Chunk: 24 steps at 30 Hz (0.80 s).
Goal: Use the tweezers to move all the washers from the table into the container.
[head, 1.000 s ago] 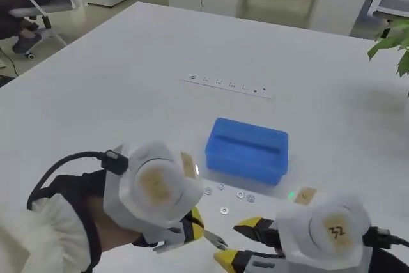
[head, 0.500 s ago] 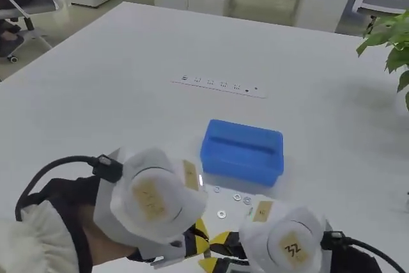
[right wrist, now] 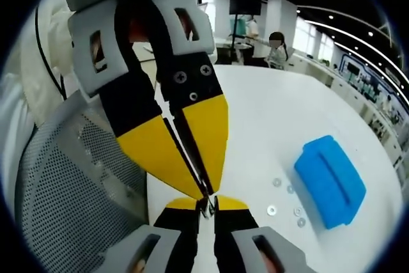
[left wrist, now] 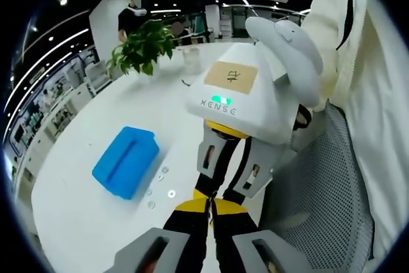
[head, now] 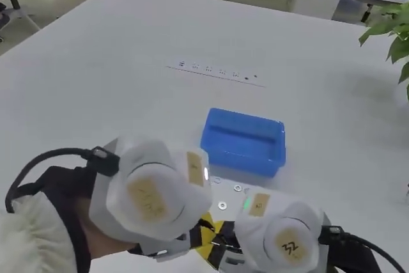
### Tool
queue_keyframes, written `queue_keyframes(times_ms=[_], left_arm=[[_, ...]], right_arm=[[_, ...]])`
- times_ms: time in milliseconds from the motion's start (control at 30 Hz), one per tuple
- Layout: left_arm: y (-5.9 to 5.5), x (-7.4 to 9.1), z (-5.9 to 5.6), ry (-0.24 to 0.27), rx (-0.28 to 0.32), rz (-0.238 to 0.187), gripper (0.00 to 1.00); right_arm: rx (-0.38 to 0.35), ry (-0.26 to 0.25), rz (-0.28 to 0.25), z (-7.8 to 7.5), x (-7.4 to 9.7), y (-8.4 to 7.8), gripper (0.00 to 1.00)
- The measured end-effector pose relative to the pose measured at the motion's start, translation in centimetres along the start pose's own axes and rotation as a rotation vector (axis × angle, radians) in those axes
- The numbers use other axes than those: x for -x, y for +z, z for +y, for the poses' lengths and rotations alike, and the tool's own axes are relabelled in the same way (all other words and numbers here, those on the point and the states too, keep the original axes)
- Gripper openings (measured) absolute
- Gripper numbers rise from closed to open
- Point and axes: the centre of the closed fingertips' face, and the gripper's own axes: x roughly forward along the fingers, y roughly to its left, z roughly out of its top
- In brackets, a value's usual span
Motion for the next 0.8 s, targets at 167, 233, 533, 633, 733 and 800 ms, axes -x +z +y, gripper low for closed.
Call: queue_keyframes(times_ms=[167,233,533,633,733,800], left_arm=[[1.0,1.2,2.0,0.095,0.13,-0.124,0.06],[1.0,2.1,3.2,0.151,0.198,-0.173,0.11],[-2.0,5.9,5.4,0.318,0.489,-0.308,0.53],[-3.2,6.5,5.4,0.377,0.504,-0.3,0.61],[-4.3,7.0,5.0,0.427,0.494,-0.27,0.63],[-4.6,7.1,4.6,0.45,0.496,-0.262,0.67]], right_arm=[[-0.03,-0.039,-0.025,-1.2,0.6,0.8,0.03],[-0.058,-0.061,-0.044,-2.0,0.8,1.2,0.03],[-0.232,-0.14,-0.151,-7.1,0.9,2.8,0.04],[-0.256,-0.155,-0.162,-8.5,0.8,3.0,0.04],[-0.292,-0.169,-0.187,-9.9,0.6,3.4,0.04],[-0.309,-0.176,-0.197,-10.6,0.4,3.7,0.04]])
